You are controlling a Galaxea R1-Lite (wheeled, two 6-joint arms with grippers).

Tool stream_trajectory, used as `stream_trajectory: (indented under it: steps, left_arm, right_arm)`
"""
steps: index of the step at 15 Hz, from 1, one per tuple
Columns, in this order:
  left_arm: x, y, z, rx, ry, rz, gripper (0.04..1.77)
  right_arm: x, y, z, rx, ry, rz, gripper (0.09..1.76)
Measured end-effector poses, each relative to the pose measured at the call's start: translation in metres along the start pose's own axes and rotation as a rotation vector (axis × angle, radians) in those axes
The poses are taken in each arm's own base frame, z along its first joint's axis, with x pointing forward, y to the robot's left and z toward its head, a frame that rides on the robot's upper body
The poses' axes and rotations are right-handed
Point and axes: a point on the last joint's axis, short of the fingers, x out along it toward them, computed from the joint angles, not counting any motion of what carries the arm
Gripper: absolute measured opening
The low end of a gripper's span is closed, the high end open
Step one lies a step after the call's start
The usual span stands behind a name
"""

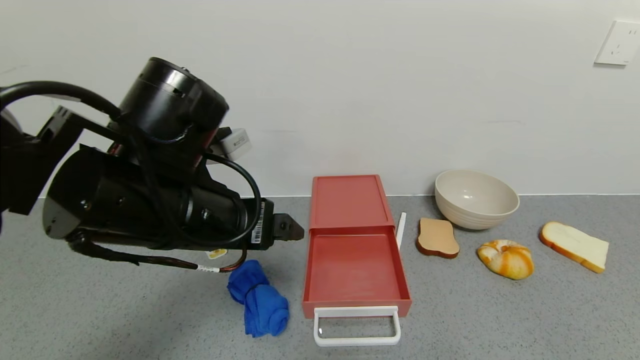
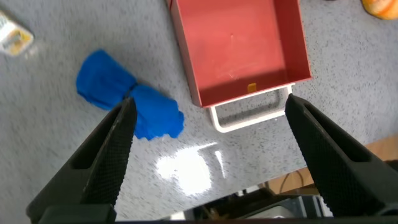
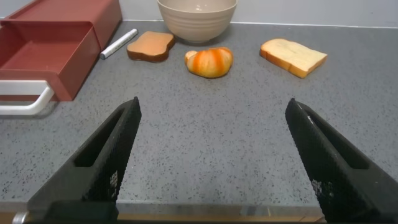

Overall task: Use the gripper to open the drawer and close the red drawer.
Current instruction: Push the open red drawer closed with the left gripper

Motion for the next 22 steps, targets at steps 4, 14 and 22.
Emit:
stream_trajectory:
  steps: [4,14,22]
  left_arm:
    - [0.019,-0.027,-0.003,-0.16,0.081,0.128,1.72]
    - [0.059,-0.069,-0.032,-0.139,0.231,0.208,1.72]
    - [0.087,-0.09,-0.05,-0.123,0.276,0.229,1.72]
  right_arm:
    - [0.0,0.0,0.0,0.0,0.0,0.0,1.71]
    - [0.0,0.0,0.0,0.0,0.0,-0.001,1.71]
    - [0.0,0.0,0.0,0.0,0.0,-0.001,1.71]
